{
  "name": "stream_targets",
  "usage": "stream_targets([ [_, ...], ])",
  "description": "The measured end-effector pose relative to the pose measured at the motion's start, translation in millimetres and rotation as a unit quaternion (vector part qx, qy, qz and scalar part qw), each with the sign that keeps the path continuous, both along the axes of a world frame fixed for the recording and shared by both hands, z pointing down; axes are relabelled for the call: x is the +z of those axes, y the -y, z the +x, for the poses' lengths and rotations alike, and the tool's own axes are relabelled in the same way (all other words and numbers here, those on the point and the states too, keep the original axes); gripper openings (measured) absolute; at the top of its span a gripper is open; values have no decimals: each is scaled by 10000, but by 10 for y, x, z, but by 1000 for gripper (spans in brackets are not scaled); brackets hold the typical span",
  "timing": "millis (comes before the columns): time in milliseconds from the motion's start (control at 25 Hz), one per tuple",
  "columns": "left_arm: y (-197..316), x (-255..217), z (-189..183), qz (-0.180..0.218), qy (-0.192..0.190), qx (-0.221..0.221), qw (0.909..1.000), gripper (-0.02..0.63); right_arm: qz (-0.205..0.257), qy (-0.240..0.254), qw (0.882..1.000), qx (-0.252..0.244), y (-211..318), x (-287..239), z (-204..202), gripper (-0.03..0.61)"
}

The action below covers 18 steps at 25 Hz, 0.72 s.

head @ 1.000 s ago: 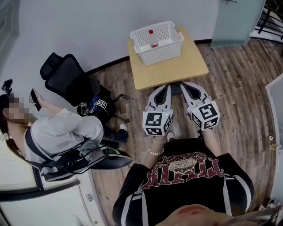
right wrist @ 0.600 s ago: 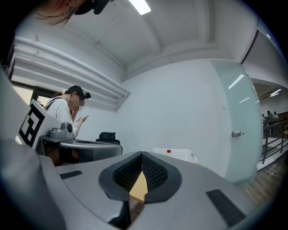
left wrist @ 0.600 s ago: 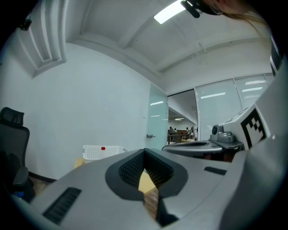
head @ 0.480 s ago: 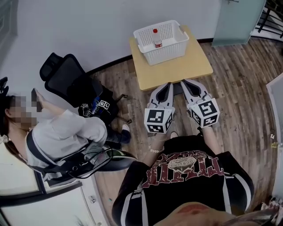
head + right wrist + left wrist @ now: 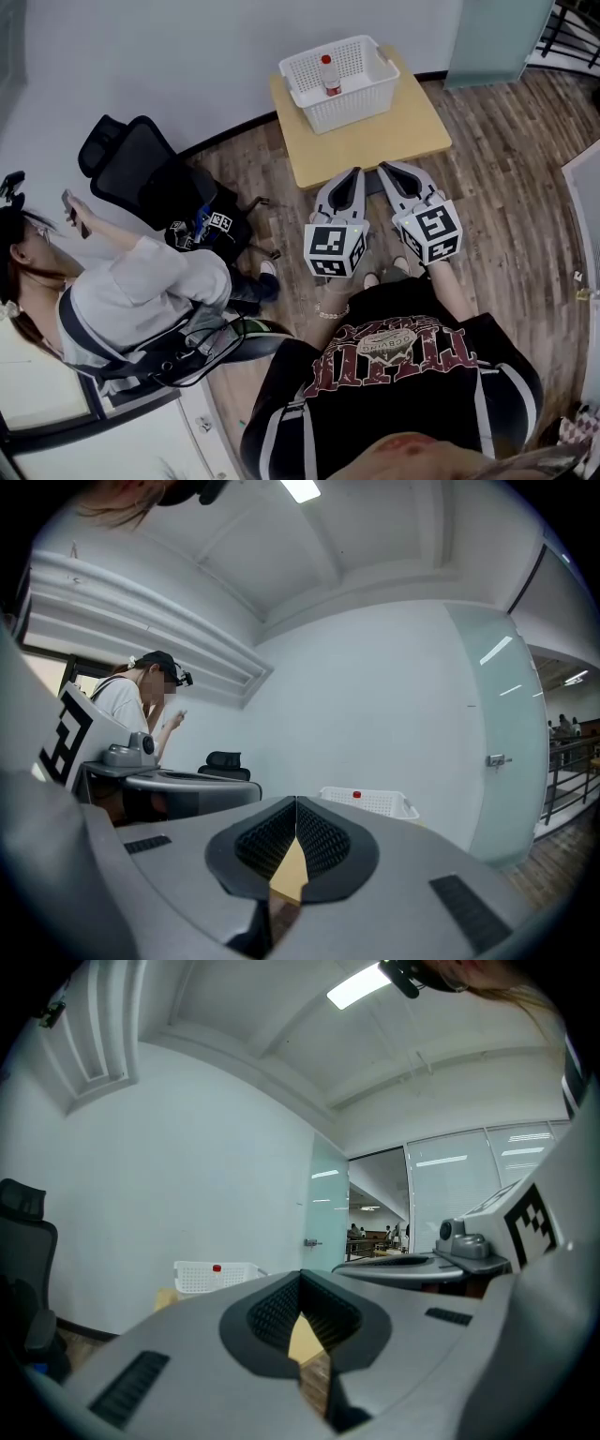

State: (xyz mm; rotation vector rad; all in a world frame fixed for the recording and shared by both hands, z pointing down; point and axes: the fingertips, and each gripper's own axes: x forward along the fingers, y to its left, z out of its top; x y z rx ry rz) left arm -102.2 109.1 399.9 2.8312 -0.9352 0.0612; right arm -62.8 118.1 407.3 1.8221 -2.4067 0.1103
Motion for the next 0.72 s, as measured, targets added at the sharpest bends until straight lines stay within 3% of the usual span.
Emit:
stream_targets([
  [720, 496, 25, 398, -3, 92, -340, 9994, 44, -32, 56, 9994, -339, 521, 3, 404, 17],
])
